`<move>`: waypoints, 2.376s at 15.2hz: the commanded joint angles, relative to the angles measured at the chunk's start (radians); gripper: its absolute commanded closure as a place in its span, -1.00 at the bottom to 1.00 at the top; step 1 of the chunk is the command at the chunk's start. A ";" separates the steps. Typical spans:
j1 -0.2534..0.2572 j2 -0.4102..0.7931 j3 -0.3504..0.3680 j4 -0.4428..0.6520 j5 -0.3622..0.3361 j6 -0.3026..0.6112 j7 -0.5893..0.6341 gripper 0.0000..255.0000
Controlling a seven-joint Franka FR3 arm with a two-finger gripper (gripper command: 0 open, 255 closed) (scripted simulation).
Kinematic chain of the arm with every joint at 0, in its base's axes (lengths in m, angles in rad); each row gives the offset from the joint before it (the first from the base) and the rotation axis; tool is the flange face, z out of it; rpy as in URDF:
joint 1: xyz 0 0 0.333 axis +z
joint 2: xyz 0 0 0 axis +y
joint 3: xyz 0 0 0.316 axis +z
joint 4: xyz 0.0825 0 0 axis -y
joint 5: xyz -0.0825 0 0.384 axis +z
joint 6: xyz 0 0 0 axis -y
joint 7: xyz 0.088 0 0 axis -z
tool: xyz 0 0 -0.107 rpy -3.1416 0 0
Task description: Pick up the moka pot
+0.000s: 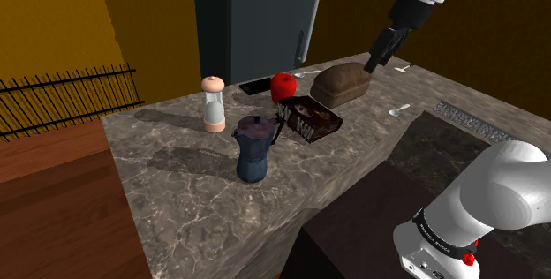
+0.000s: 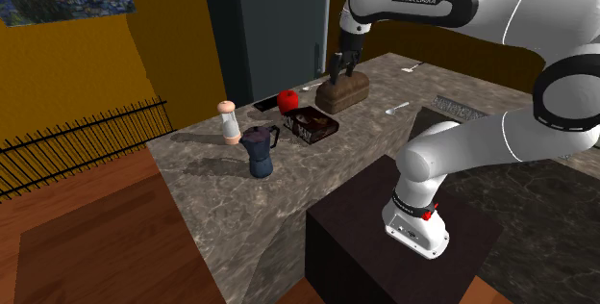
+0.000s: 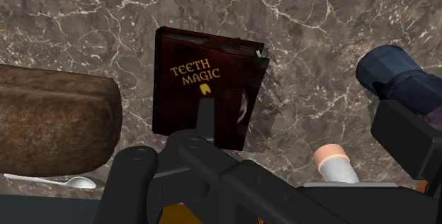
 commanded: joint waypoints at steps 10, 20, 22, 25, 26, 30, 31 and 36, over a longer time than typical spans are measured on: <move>0.042 0.178 0.211 0.081 0.086 0.061 0.241 -1.00; 0.052 0.484 0.435 0.285 0.078 0.121 0.526 -1.00; 0.053 0.559 0.478 0.340 0.056 0.127 0.589 -1.00; 0.059 0.662 0.527 0.417 0.015 0.132 0.674 -1.00; 0.060 0.664 0.527 0.405 0.014 0.145 0.674 -1.00; 0.062 0.673 0.531 0.359 0.011 0.199 0.675 -1.00; 0.062 0.675 0.532 0.348 0.010 0.212 0.676 -1.00; 0.063 0.682 0.534 0.335 0.007 0.232 0.678 1.00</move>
